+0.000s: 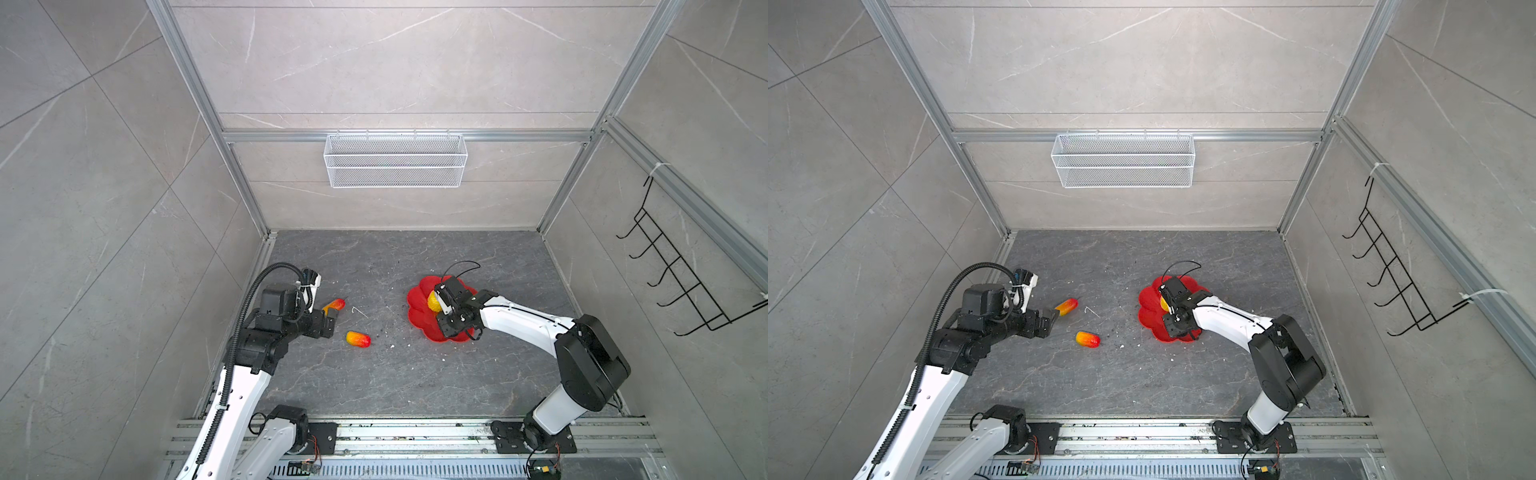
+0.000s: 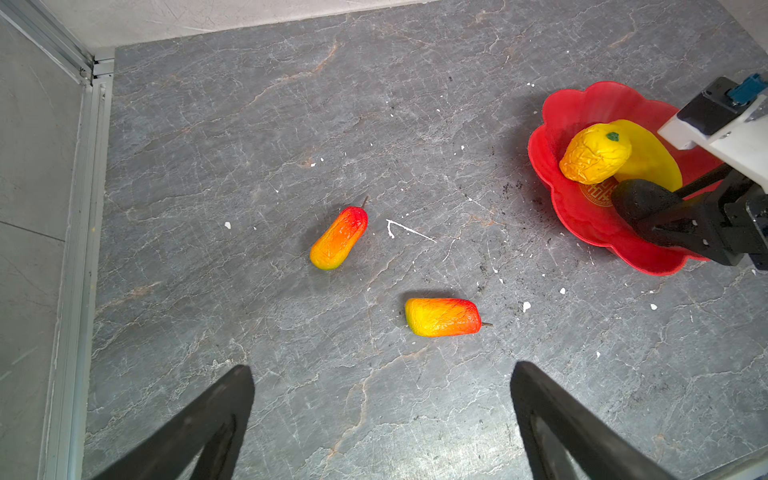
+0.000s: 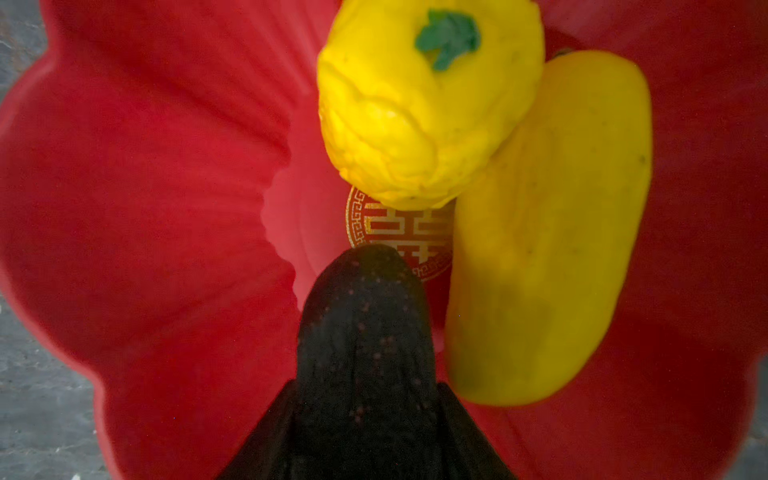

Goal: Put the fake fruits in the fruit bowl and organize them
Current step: 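Carry the avocado into the red bowl and release it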

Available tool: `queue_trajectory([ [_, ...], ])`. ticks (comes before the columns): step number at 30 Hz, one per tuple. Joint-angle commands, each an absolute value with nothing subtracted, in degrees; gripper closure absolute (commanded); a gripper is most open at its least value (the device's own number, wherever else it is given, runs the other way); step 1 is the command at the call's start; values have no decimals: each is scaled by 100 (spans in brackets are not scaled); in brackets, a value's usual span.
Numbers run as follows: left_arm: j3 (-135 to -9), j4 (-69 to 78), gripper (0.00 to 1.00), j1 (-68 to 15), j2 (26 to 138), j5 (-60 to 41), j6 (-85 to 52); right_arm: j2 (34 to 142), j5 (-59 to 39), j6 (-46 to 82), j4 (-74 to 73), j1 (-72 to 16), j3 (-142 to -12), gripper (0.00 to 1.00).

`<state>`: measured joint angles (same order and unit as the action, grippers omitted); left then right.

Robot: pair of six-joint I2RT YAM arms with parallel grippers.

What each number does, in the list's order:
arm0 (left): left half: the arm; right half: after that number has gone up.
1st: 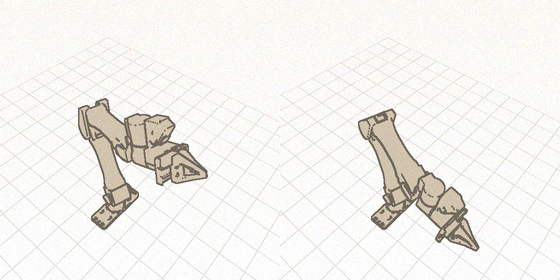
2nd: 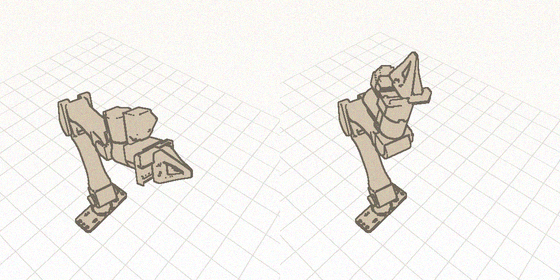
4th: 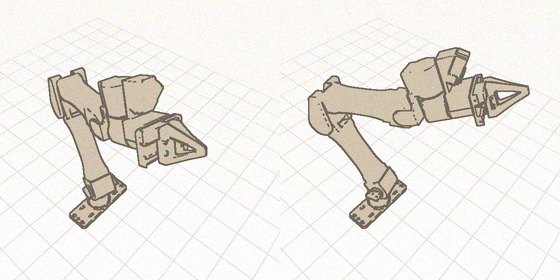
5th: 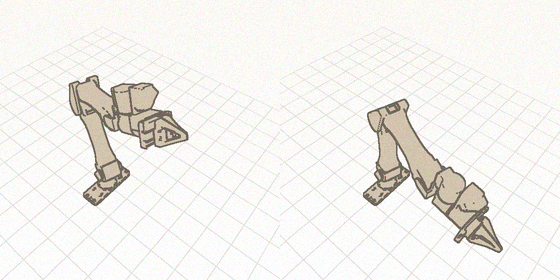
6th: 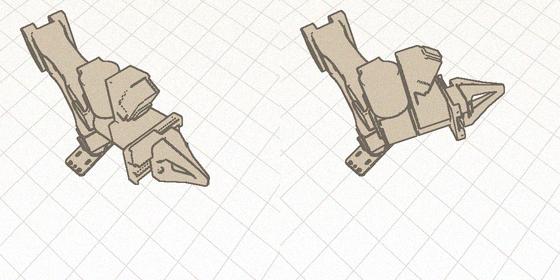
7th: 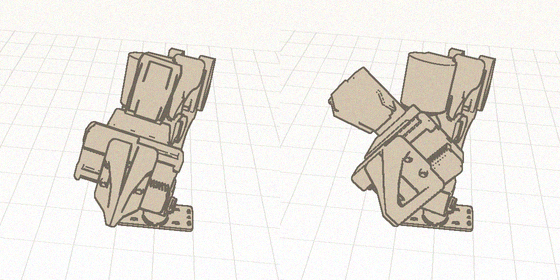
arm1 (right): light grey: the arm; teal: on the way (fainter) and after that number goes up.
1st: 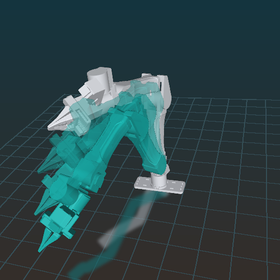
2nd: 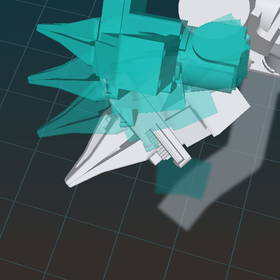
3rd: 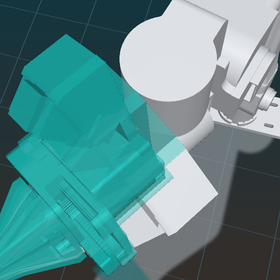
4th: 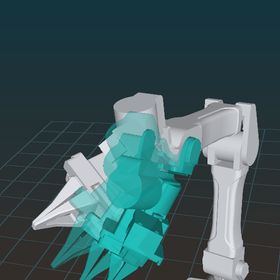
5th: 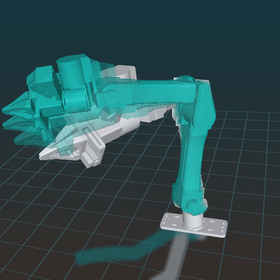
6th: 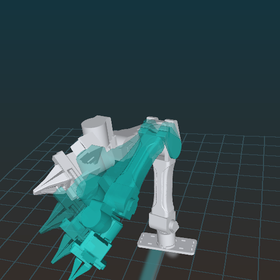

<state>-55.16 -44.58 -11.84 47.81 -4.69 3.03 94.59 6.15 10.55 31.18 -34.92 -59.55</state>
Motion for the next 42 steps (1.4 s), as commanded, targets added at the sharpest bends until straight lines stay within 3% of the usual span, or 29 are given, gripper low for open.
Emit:
queue_trajectory([
  [1, -5570, -4349, 0, -1151, 4692, -487, 227, 9592, 572, 1099, 3000, -3449, -5978, 50],
  [11, -5562, -4365, 0, -1147, 4634, -467, 235, 9758, 544, 1076, 2910, -3410, -5961, 47],
  [19, -5548, -4351, 0, -1151, 4607, -481, 230, 9681, 624, 1049, 3013, -3412, -5975, 38],
  [34, -5548, -4354, 0, -1151, 4659, -475, 231, 8732, 681, 615, 3957, -3409, -6771, 9],
  [38, -5554, -4363, 0, -1149, 4658, -466, 233, 8508, 88, 283, 3822, -3501, -6988, 1],
  [42, -5553, -4356, 0, -1149, 4647, -464, 229, 8700, -745, -87, 3122, -4020, -7194, 0],
])
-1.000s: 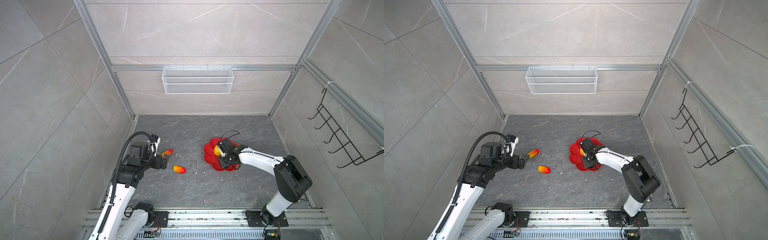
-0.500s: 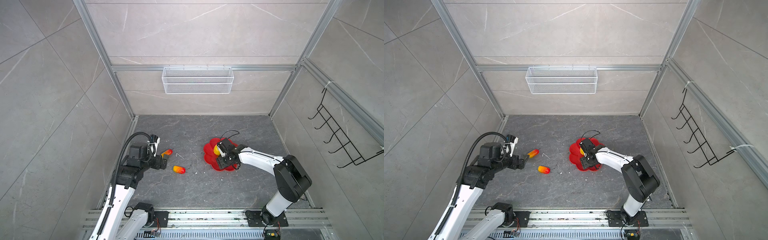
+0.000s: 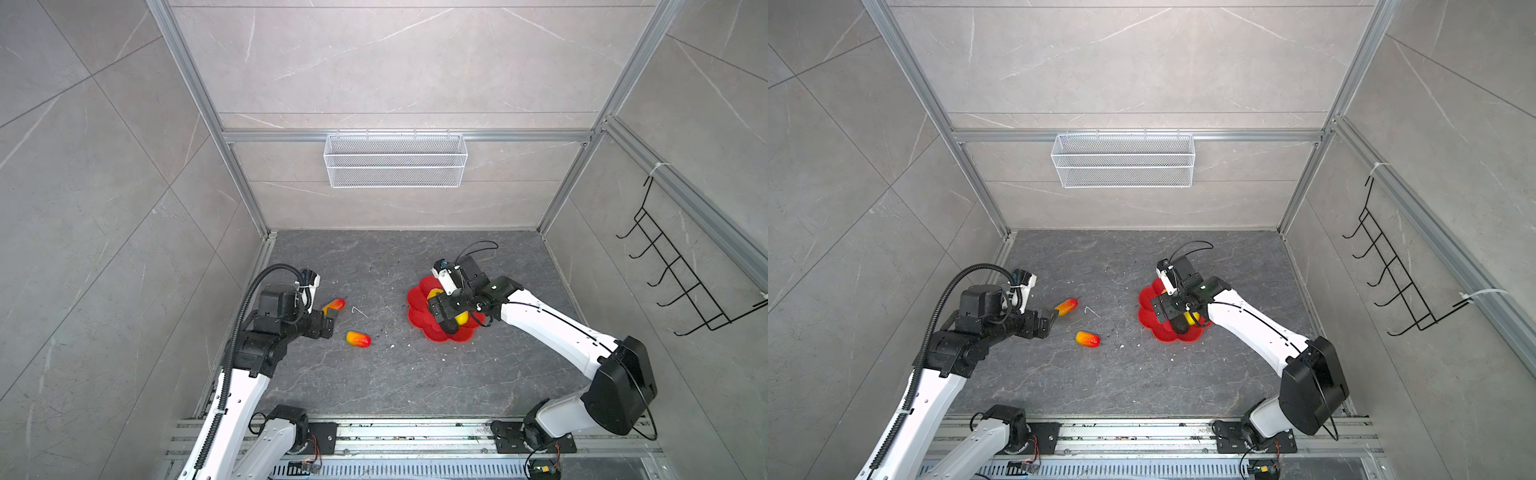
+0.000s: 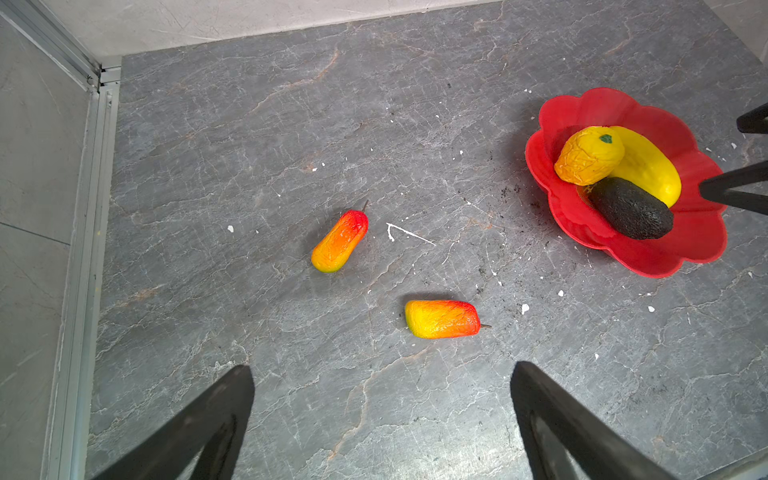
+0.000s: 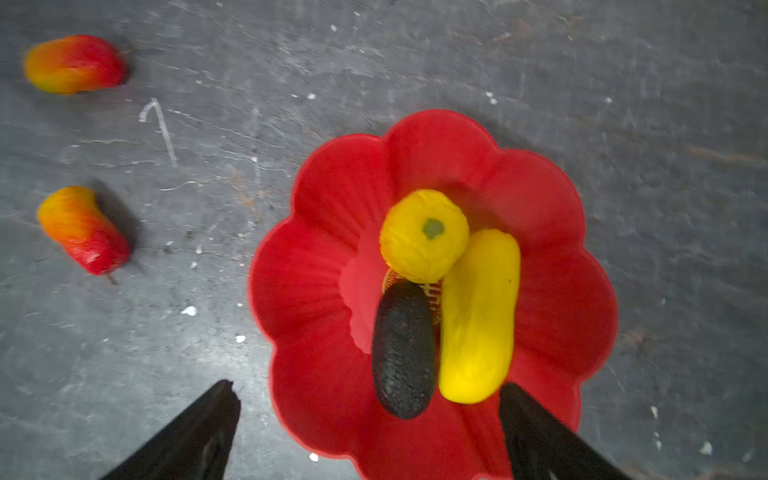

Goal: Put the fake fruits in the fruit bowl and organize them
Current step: 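Grasp the red-orange mango nearest the robot with the right gripper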

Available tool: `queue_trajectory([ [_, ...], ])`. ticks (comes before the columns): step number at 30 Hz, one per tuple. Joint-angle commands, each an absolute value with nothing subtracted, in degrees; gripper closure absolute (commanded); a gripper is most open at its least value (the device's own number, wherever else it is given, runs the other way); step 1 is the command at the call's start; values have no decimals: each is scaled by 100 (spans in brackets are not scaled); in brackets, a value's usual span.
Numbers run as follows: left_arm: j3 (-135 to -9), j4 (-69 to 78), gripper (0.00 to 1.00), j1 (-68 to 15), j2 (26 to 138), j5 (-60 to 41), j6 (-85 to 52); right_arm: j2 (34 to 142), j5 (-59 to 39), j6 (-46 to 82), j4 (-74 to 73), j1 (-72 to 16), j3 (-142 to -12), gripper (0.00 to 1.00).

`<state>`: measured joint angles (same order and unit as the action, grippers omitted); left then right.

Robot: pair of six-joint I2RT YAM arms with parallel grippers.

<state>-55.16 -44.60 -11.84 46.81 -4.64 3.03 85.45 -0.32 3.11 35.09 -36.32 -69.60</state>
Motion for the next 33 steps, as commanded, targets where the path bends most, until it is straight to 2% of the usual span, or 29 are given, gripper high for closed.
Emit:
queue_trajectory([
  [1, -5547, -4358, 0, -1151, 4649, -466, 229, 8887, -722, -143, 3096, -4208, -7365, 0],
  [7, -5557, -4375, 0, -1151, 4747, -439, 237, 10309, -627, -91, 2597, -5083, -8304, 0],
  [14, -5552, -4394, 0, -1143, 4704, -343, 254, 11553, -648, 87, 2401, -5351, -8991, 0],
  [19, -5561, -4394, 0, -1142, 4703, -405, 247, 11957, -624, 129, 2363, -5397, -9192, 0],
  [28, -5525, -4341, 0, -1143, 4617, -435, 255, 12361, -556, 312, 2285, -5432, -9342, 12],
  [33, -5545, -4350, 0, -1143, 4687, -475, 255, 12494, -660, 334, 2250, -5448, -9426, 15],
])
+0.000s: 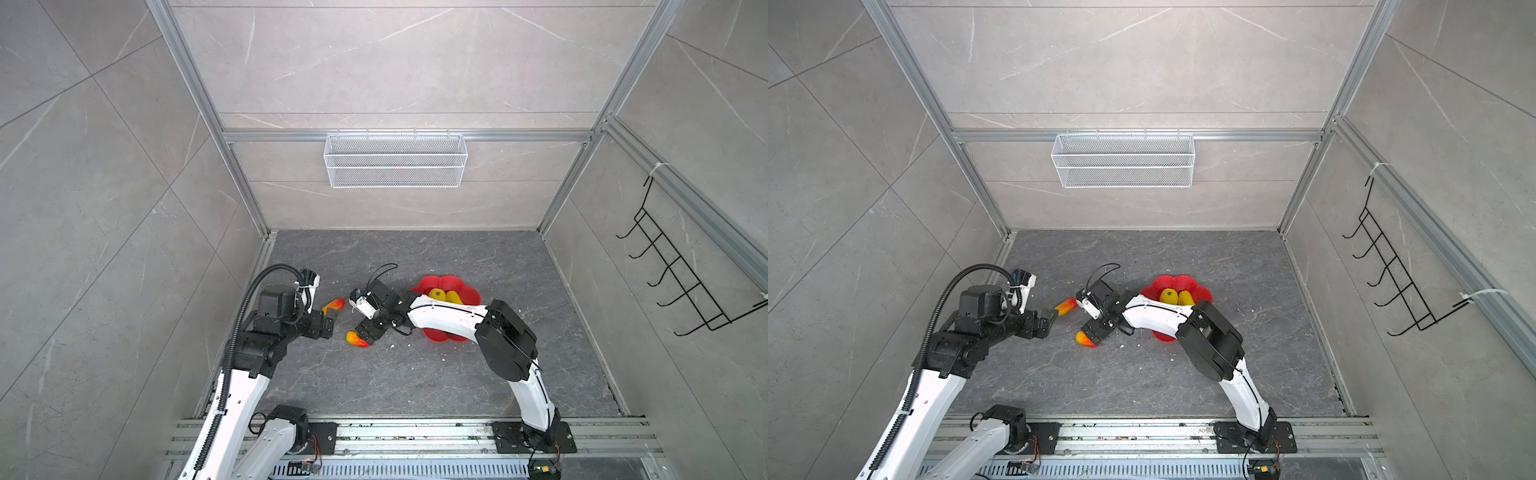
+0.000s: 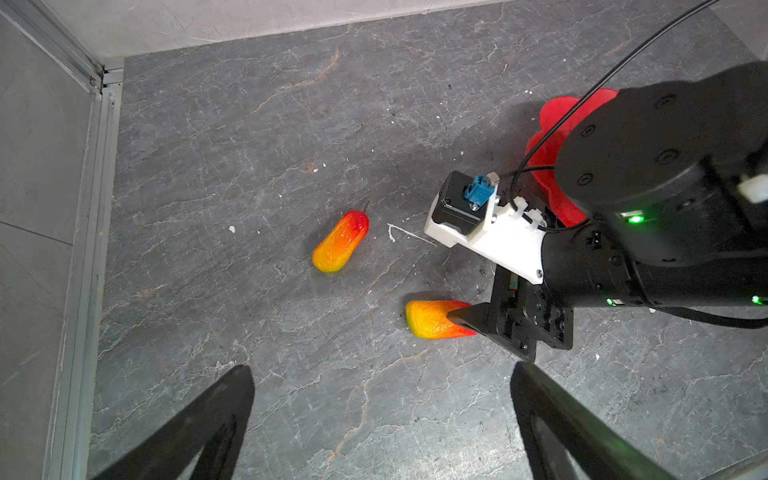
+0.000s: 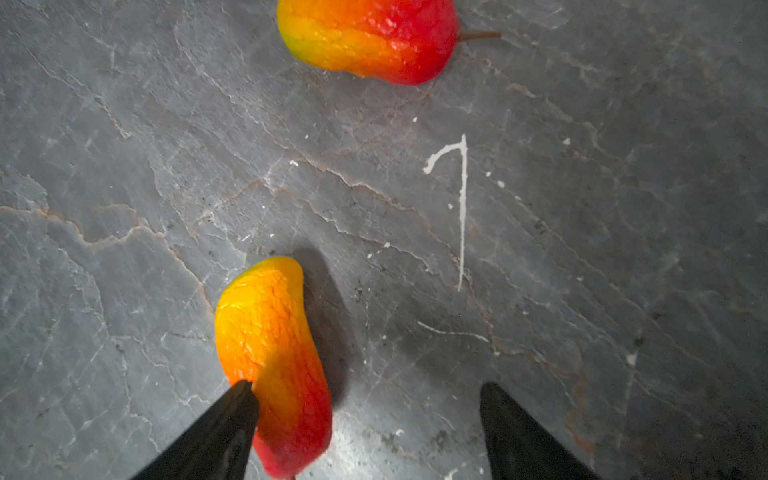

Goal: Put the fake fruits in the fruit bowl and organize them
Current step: 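Grasp the red-orange mango nearest the robot with the right gripper, then place the red-orange mango into the red bowl and release it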

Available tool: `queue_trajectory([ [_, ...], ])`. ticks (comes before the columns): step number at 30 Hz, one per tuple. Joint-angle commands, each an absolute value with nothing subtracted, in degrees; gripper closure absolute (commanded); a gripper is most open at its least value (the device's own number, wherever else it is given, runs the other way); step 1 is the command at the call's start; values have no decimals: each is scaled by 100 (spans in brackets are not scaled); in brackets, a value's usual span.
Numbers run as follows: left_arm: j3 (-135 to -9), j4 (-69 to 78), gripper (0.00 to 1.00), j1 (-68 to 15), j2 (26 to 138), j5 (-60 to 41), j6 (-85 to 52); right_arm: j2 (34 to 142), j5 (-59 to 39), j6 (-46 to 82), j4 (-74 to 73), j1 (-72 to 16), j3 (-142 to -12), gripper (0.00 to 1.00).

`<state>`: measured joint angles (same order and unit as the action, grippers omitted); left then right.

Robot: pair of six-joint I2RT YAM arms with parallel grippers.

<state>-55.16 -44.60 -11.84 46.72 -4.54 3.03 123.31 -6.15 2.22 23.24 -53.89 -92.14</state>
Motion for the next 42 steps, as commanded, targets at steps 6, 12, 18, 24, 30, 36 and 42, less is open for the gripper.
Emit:
queue_trajectory([
  [6, -5529, -4367, 0, -1143, 4661, -433, 259, 12748, -773, 409, 2214, -5579, -9562, 18],
  [12, -5523, -4353, 0, -1143, 4666, -431, 255, 12841, -908, 590, 2027, -5649, -9571, 21],
  [18, -5527, -4356, 0, -1142, 4701, -442, 255, 13059, -1017, 612, 2161, -5798, -9865, 22],
  [24, -5513, -4345, 0, -1143, 4701, -436, 255, 13244, -1111, 672, 2171, -5945, -10043, 25],
  [30, -5537, -4356, 0, -1140, 4759, -484, 244, 13396, -1275, 669, 2210, -6020, -10284, 28],
  [36, -5516, -4350, 0, -1143, 4695, -450, 247, 13535, -1291, 708, 2221, -6056, -10415, 35],
  [42, -5521, -4359, 0, -1143, 4734, -431, 246, 13460, -1213, 611, 2377, -6058, -10424, 57],
])
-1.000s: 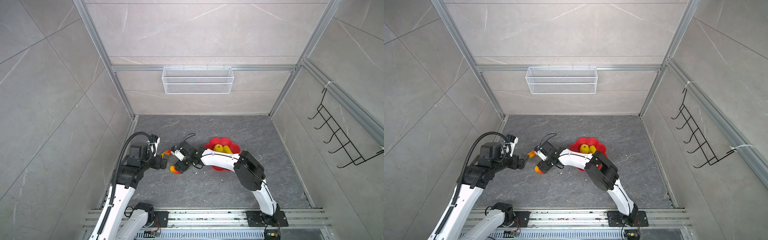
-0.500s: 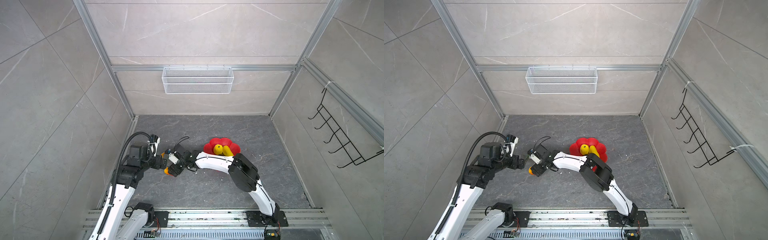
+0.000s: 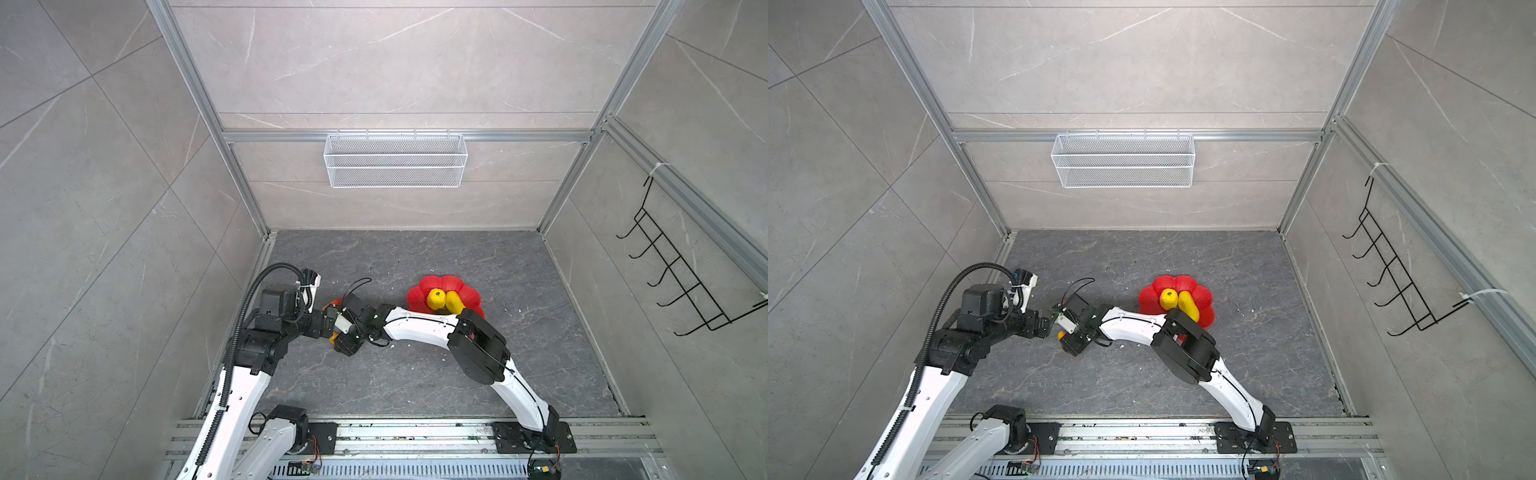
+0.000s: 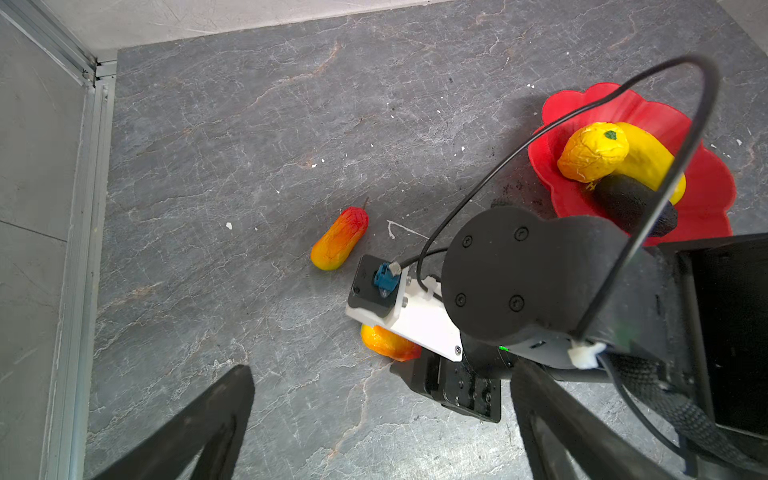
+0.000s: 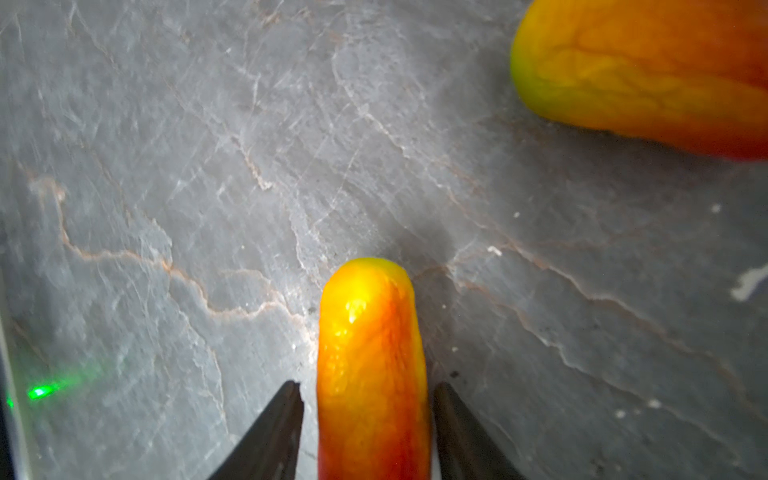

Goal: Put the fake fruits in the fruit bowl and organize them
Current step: 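Place the red-orange mango into the red bowl and release it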

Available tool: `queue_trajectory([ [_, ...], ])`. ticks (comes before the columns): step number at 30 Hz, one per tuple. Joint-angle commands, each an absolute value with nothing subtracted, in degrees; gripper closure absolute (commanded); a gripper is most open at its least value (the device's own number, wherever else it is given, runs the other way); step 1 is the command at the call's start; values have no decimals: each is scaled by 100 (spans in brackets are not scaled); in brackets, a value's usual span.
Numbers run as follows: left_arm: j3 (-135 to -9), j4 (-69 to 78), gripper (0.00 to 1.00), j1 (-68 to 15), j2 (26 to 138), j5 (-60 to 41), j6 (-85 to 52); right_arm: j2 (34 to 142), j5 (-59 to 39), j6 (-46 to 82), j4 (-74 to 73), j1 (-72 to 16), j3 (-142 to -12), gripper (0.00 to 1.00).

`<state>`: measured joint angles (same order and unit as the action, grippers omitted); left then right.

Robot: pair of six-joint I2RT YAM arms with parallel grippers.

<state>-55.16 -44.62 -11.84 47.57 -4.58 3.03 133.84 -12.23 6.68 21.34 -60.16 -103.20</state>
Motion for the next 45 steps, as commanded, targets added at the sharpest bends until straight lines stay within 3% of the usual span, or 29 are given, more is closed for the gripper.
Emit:
queue_trajectory([
  [1, -5523, -4354, 0, -1138, 4730, -431, 245, 13402, -1167, 580, 2388, -6058, -10379, 60],
  [7, -5523, -4359, 0, -1143, 4713, -389, 242, 12631, -759, 298, 2708, -6060, -9956, 75],
  [16, -5524, -4355, 0, -1134, 4641, -352, 246, 10453, 299, 360, 2973, -5805, -7877, 79],
  [23, -5531, -4353, 0, -1123, 4574, -386, 237, 9040, 901, 793, 3242, -4799, -6711, 81],
  [29, -5536, -4349, 0, -1126, 4579, -413, 231, 9271, 1070, 981, 3161, -4111, -6721, 80],
  [45, -5527, -4359, 0, -1125, 4690, -387, 230, 10650, 817, 1235, 2648, -3974, -7269, 79],
])
